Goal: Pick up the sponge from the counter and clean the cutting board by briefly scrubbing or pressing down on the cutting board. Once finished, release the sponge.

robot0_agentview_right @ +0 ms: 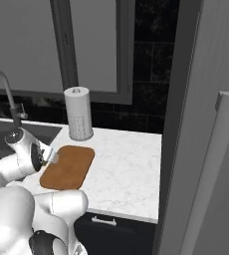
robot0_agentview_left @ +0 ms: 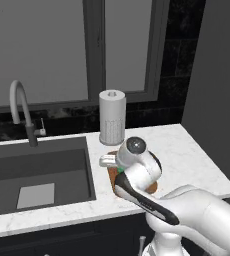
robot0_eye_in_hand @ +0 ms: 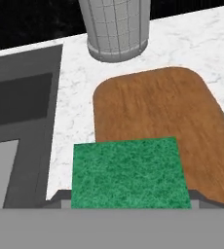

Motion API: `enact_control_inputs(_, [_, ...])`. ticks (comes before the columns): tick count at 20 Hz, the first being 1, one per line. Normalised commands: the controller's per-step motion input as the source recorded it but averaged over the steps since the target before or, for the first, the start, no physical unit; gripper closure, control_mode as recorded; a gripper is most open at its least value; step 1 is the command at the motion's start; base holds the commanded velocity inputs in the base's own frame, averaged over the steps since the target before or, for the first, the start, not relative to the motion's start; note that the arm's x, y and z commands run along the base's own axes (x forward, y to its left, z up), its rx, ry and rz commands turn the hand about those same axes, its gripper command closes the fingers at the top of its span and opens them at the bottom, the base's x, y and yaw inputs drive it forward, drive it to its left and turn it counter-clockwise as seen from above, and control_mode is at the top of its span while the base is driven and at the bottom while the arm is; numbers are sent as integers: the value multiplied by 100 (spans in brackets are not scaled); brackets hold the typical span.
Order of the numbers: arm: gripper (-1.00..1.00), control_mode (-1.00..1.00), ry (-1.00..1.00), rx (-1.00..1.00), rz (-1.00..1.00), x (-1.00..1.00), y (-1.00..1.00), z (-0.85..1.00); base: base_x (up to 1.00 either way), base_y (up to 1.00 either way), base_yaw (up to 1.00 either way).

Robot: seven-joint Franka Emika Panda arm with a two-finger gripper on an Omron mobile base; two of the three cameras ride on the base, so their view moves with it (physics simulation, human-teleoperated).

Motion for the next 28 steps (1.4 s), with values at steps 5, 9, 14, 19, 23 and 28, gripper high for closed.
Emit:
enact_control_inputs(5, [100, -100, 1, 1, 53, 7, -70, 24, 0, 0, 0])
enact_control_inputs(9, [100, -100, -8, 0, 69, 8, -53, 0, 0, 0, 0])
enact_control_inputs(14, [100, -100, -5, 0, 46, 21, -6, -30, 0, 0, 0])
enact_control_inputs(19, [100, -100, 4, 2, 26, 38, -3, -22, 0, 0, 0])
enact_control_inputs(23, [100, -100, 1, 0, 15, -2, -16, -29, 0, 0, 0])
enact_control_inputs(28, [100, -100, -3, 1, 9, 2, -8, -35, 0, 0, 0])
